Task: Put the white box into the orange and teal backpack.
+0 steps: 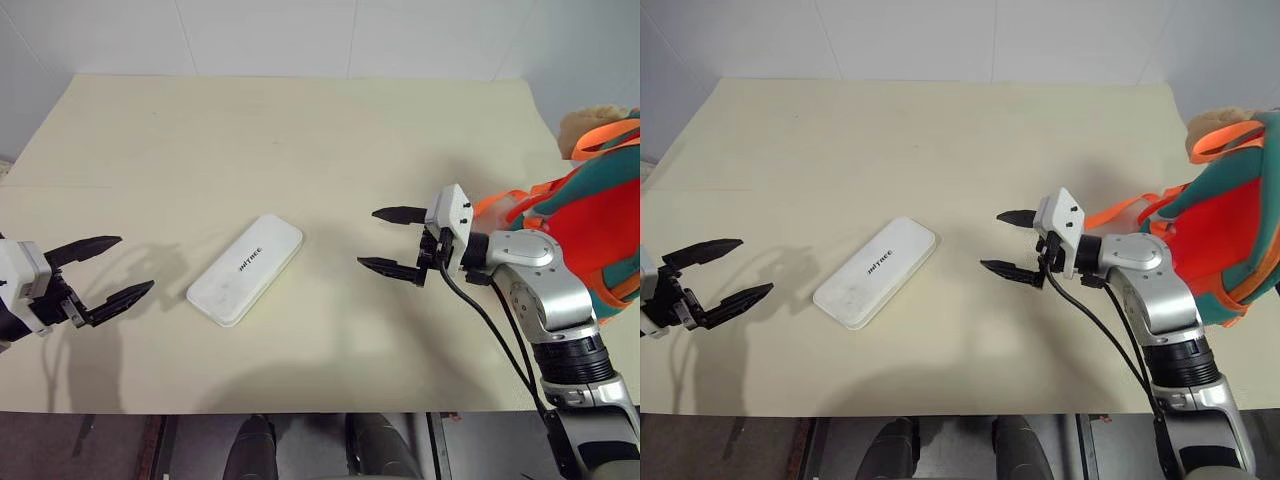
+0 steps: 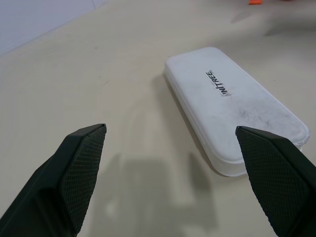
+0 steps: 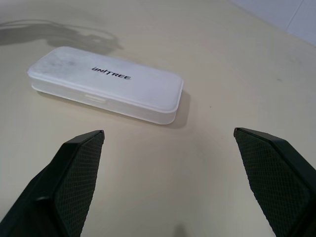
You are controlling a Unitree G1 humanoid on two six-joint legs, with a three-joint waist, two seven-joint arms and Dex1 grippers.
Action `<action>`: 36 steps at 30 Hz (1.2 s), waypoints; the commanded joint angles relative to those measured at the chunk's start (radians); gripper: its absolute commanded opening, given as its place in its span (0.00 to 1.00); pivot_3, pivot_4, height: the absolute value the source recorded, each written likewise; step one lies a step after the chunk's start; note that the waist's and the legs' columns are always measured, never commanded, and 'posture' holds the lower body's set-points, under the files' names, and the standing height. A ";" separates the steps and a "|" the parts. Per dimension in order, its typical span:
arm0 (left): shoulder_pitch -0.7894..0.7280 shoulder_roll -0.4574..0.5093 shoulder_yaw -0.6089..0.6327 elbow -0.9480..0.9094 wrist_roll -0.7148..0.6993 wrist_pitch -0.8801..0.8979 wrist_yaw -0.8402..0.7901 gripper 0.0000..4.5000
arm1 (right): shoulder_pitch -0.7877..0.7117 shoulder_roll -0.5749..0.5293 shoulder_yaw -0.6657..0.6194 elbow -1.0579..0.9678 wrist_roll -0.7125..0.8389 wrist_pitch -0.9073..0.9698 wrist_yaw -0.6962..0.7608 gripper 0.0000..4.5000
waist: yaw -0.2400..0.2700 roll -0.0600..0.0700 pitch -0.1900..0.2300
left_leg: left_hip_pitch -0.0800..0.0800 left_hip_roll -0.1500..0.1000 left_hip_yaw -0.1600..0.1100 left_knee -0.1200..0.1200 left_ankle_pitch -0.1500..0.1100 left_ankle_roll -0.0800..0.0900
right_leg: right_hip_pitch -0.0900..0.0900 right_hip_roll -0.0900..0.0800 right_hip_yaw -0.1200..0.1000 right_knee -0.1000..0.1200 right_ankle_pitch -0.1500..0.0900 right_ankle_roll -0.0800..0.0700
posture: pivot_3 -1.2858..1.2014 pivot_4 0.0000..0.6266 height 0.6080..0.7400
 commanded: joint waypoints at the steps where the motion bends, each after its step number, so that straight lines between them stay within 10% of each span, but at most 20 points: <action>1: -0.025 0.030 0.006 -0.006 -0.007 0.010 -0.002 1.00 | -0.006 0.017 -0.026 -0.053 0.017 -0.009 -0.023 0.99 | 0.000 0.000 0.000 | 0.000 0.000 0.000 0.000 0.000 0.000 | 0.000 0.000 0.000 0.000 0.000 0.000 | 0.52 0.24 1.00; 12: -0.023 0.005 -0.005 -0.063 -0.007 0.072 0.076 0.96 | -0.050 0.074 0.007 -0.029 -0.049 -0.003 -0.112 0.95 | -0.001 0.000 0.000 | 0.000 0.000 0.000 0.001 0.000 0.000 | 0.000 0.000 0.000 0.001 0.000 0.000 | 0.52 0.24 1.00; 25: 0.082 -0.018 0.037 -0.165 -0.034 0.237 0.162 0.08 | -0.160 0.149 0.067 0.126 -0.151 -0.073 -0.138 0.00 | -0.003 0.000 0.000 | 0.000 0.000 0.000 0.001 0.000 0.000 | 0.000 0.000 0.000 0.002 0.000 0.000 | 0.52 0.24 1.00; 36: 0.246 -0.140 0.017 -0.426 -0.121 0.497 0.343 0.00 | -0.412 0.339 0.190 0.609 -0.373 -0.257 -0.258 0.00 | -0.026 0.000 0.000 | 0.000 0.000 0.000 0.001 0.000 0.000 | -0.002 -0.001 0.000 0.004 0.000 0.000 | 0.52 0.24 1.00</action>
